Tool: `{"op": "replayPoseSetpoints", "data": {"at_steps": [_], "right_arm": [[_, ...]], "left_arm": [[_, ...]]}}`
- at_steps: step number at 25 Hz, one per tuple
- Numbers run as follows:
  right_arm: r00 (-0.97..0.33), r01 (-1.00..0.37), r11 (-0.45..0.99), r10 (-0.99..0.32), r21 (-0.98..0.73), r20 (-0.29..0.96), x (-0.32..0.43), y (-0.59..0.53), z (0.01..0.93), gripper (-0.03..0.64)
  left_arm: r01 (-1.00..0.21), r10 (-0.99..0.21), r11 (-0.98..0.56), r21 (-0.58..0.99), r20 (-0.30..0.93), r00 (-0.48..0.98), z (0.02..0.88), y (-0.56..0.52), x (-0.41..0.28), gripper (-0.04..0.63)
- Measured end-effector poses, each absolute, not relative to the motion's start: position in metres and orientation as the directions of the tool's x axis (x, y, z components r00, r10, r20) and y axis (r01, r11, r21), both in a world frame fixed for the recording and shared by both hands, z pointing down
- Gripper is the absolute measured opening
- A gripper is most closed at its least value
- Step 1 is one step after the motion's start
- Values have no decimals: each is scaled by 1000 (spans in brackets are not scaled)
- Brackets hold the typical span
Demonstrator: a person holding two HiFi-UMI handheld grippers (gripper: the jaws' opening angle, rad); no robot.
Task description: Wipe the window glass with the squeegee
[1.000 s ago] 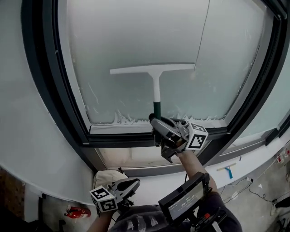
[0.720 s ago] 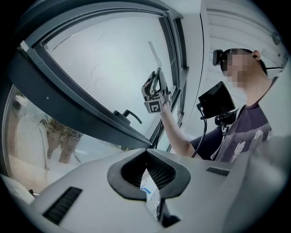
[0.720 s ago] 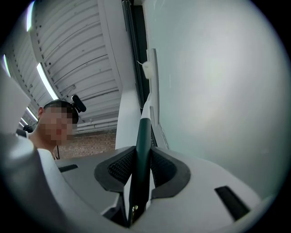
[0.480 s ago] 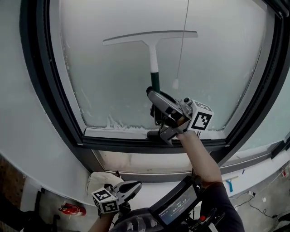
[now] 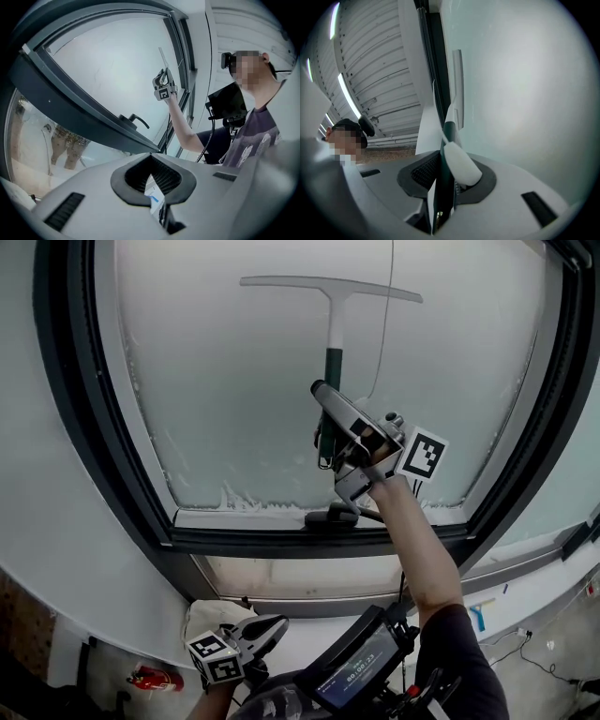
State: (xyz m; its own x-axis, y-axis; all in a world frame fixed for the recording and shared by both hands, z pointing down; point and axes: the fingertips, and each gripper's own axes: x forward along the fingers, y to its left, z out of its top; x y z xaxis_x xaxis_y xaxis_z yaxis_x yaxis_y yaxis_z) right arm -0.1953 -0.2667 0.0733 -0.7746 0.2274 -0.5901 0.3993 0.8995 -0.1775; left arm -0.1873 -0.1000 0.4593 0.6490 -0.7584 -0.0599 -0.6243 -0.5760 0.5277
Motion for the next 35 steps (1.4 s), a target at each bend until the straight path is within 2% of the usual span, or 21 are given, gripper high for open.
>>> {"op": "replayPoseSetpoints", "data": {"at_steps": [14,35], "right_arm": [[-752,375,901,158,-218,-639,-190,-280,68,97],[-748,358,909,142,-214,-648,-192,-274,90,97]], "left_arm": [[-600,-738,-600,530,-77,670,462,-103,-201,5],[-589,-740,-579,564,-59,670,472,-101,-201,5]]}}
